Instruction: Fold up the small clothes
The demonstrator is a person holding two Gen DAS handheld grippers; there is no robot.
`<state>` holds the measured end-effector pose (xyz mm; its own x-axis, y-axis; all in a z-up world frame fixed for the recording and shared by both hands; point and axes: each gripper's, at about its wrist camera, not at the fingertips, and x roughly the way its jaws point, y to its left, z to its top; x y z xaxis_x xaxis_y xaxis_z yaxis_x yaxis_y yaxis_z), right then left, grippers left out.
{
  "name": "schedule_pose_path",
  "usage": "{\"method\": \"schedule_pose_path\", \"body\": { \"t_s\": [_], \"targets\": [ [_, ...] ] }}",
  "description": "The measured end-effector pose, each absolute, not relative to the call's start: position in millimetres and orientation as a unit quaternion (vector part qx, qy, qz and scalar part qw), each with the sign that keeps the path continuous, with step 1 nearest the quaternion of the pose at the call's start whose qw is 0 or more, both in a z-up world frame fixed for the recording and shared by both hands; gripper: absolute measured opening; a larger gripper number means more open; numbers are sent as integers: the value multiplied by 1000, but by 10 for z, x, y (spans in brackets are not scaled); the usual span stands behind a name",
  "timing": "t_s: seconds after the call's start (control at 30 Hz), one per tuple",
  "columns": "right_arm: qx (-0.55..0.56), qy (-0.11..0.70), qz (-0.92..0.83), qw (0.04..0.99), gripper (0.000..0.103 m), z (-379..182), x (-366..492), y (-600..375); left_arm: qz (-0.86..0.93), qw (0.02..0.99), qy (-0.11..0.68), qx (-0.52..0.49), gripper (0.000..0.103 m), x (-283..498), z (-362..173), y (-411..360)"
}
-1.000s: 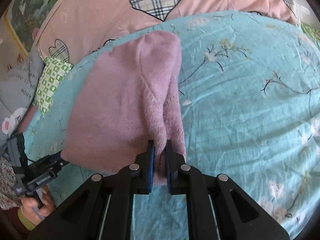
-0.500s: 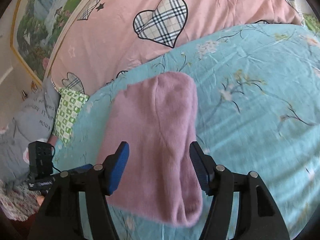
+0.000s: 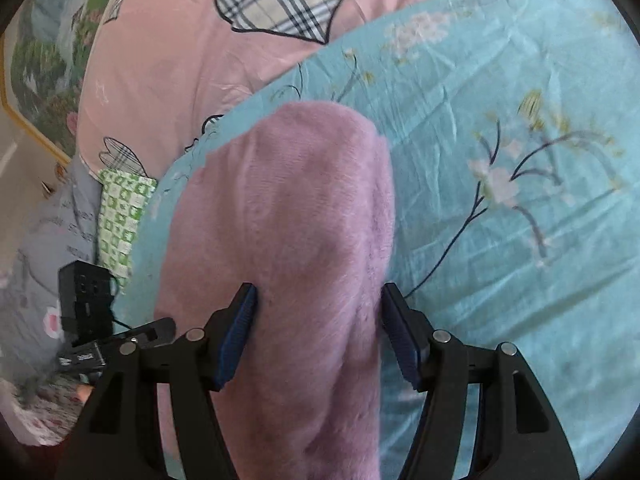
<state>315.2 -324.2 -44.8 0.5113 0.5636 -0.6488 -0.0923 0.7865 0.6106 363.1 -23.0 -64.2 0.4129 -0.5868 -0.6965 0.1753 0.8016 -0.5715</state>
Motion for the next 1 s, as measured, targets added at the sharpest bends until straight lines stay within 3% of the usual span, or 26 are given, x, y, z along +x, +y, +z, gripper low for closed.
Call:
{"method": "schedule_pose_path", "body": {
  "t_s": [0.1,0.3,0.6,0.83,1.0],
  "targets": [
    [282,453,211,819,37,-480,3115,-3243,-253,809,480,-224,46,3631,-640,-262],
    [282,418,232,832,31,-135,2887,-3016,-262,829,441,-224,41,3294,-335,-116],
    [297,413,339,792,30,32,2549,-1875,-204,860,401,-240,41,2211,96,1107],
    [265,466,369,759,31,-367,2519,-909,-139,857,430,-250,44,1756,-233,1915],
    [261,499,331,757,54,-625,2632,-768,-95,856,434,-266,59,1628,-510,2079]
  ]
}}
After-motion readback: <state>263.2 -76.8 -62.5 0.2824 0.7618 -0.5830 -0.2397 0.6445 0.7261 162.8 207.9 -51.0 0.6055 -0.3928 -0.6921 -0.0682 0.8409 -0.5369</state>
